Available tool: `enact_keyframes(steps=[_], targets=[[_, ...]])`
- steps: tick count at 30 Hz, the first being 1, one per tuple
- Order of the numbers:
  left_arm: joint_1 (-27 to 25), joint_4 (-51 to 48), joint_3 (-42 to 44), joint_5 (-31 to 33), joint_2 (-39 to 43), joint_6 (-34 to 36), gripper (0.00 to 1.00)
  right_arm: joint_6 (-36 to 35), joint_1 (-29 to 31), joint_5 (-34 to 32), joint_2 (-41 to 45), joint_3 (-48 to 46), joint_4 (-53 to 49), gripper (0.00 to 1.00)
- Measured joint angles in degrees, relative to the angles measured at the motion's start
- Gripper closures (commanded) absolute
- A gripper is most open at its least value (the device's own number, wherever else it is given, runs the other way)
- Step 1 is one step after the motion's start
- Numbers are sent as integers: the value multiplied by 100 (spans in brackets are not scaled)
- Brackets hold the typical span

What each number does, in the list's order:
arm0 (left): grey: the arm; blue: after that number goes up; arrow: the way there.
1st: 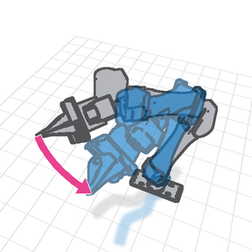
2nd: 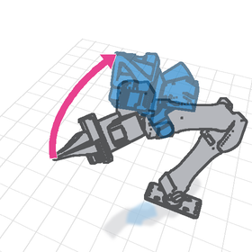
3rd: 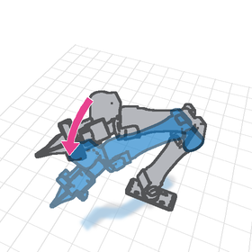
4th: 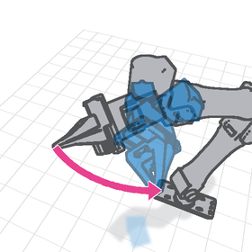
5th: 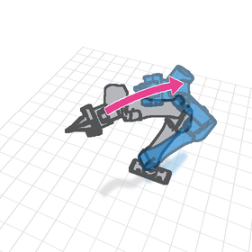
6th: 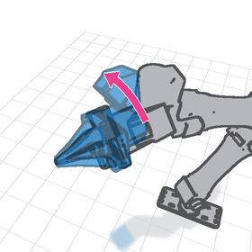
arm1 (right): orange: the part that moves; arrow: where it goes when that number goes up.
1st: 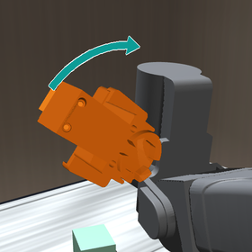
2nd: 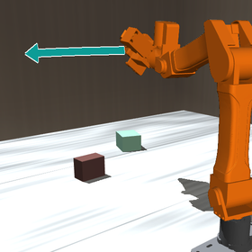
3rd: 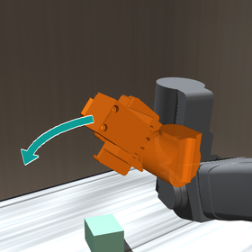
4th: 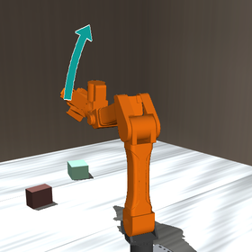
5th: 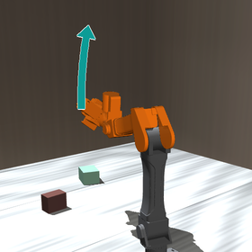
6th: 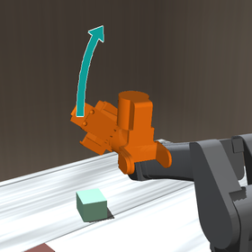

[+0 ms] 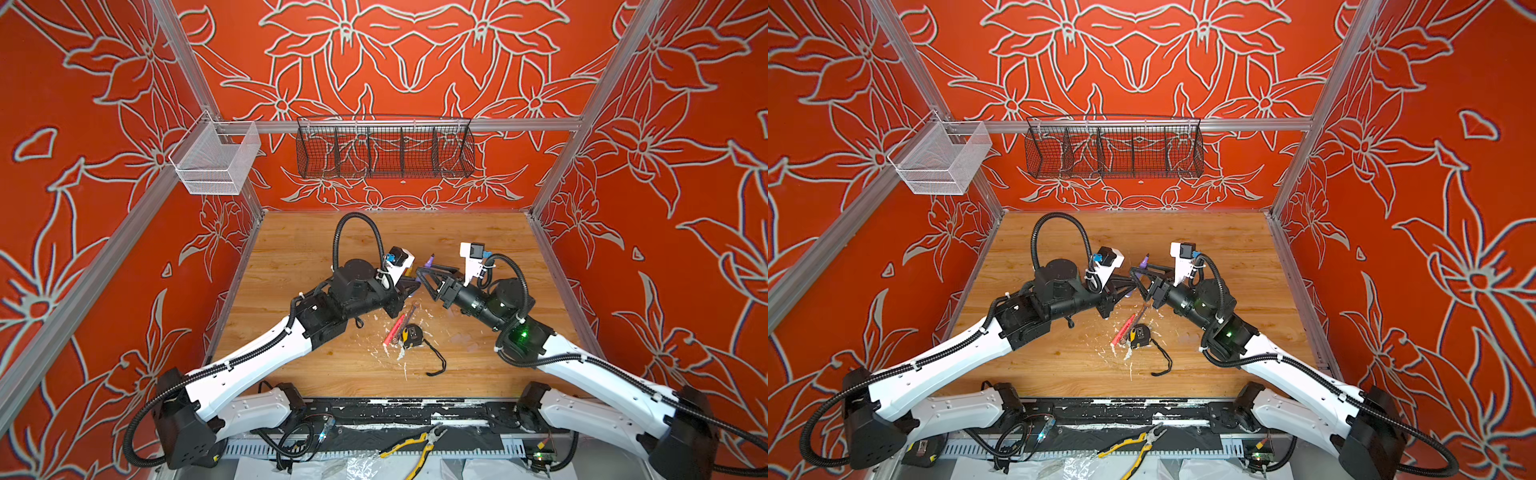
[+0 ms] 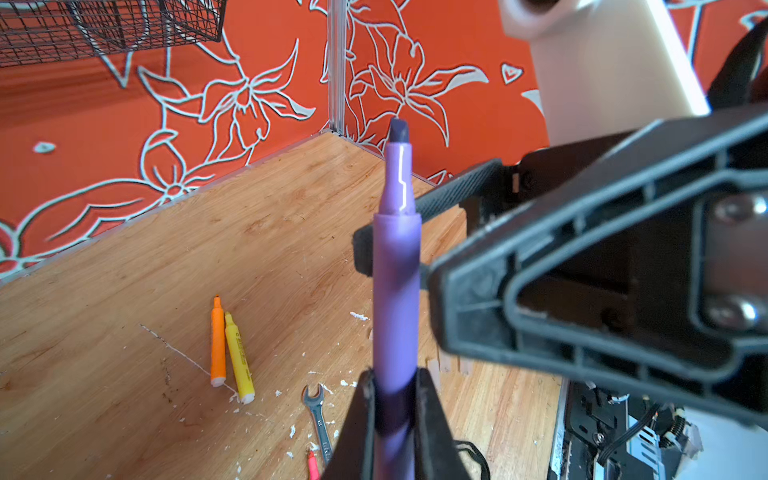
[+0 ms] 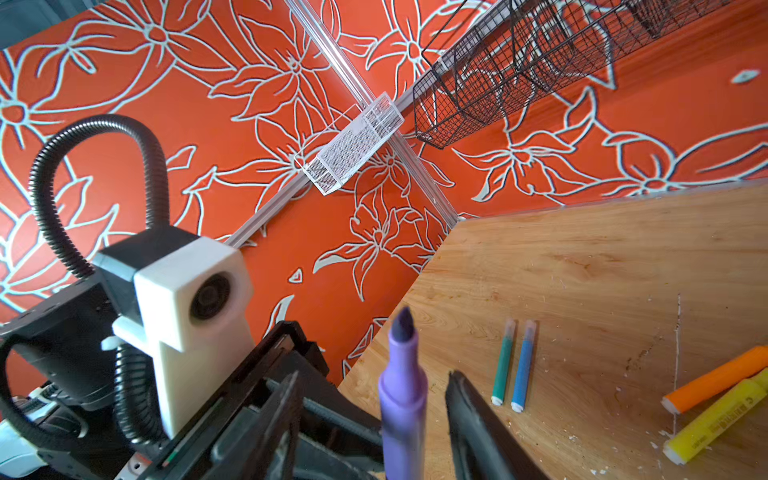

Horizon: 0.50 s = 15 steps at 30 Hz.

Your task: Insert the pens into the pen caps

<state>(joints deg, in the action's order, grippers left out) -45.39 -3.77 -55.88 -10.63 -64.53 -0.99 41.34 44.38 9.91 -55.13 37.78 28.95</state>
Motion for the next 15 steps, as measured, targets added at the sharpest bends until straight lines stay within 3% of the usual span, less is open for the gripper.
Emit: enact_keyframes(steps=[4, 11, 15], targets=[[-87, -2, 0, -2, -46, 92, 100, -31, 0, -50, 2, 0, -17, 58], [-160, -4, 0, 13, -50, 173, 100, -74, -2, -225, 17, 0, -138, 85], [-162, -13, 0, 46, -50, 195, 84, -72, 4, -291, 2, 0, -168, 93]])
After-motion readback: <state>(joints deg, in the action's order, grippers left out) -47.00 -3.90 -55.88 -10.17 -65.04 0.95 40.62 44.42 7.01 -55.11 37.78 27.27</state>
